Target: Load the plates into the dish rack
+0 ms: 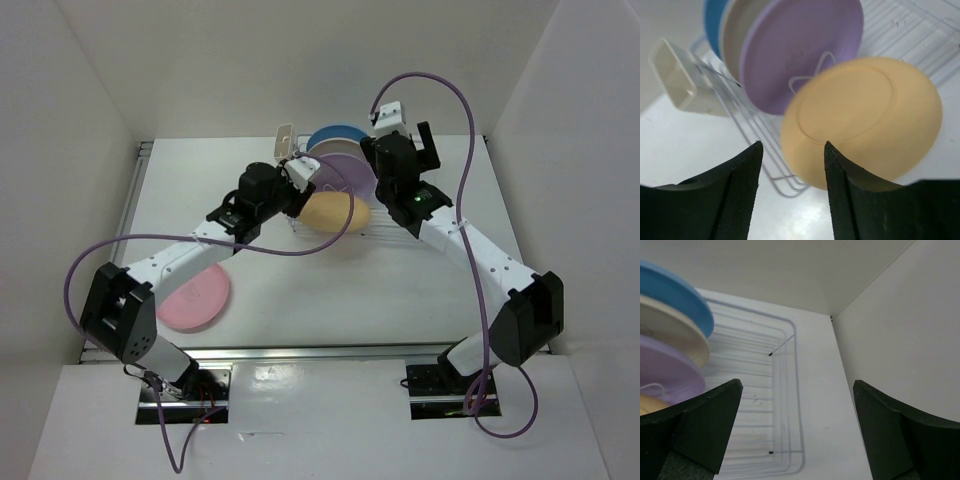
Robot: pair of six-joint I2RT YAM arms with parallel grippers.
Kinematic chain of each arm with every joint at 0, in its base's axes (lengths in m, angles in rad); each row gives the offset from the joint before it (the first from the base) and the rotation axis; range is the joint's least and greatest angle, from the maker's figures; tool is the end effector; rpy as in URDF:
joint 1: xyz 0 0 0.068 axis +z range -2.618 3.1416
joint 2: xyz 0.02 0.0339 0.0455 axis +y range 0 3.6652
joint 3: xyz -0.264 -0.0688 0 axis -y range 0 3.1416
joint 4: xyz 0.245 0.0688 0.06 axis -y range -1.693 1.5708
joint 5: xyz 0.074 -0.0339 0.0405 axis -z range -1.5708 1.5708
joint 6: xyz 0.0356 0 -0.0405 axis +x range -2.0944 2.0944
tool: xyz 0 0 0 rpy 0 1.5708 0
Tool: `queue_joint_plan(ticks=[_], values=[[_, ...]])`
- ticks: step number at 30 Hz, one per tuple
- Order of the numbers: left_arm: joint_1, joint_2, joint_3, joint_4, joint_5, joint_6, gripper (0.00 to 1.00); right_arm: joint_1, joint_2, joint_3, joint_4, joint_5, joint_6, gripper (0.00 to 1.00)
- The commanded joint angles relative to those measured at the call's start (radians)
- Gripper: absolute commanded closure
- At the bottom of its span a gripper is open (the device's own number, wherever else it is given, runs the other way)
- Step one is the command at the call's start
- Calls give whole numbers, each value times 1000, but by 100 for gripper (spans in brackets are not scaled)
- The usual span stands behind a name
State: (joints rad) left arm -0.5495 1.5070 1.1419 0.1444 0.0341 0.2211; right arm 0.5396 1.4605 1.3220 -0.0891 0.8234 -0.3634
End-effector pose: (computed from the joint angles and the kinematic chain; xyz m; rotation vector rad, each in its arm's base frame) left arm 0.3067 -0.1892 0.3215 0.6989 1.6579 -0.2657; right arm 0.3030 0.1510 0.3793 -0.2066 1.7515 -0.6082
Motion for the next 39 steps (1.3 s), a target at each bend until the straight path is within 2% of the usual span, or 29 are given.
queue_joint_plan(ticks=[1,3,7,13,23,30,39], values=[[-76,22,9,-13,-89,-200,40,-6,-54,62,77,52,-43,0],[-86,22,-33,40,-89,-209,38,-6,-54,49,58,52,-32,0],[-105,45,-36,8,-77,-186,38,-6,-84,14,58,52,-22,0],[-136,-82,-149,8,-106,-121,36,-6,-74,5,29,52,20,0],[-156,-149,-221,-37,-106,-103,35,-6,-55,5,8,29,50,0],[-179,-61,-242,59,-115,-72,33,-6,-55,14,-3,19,60,0],[-188,59,-188,201,-246,-14,35,-6,-55,14,-23,10,69,0]])
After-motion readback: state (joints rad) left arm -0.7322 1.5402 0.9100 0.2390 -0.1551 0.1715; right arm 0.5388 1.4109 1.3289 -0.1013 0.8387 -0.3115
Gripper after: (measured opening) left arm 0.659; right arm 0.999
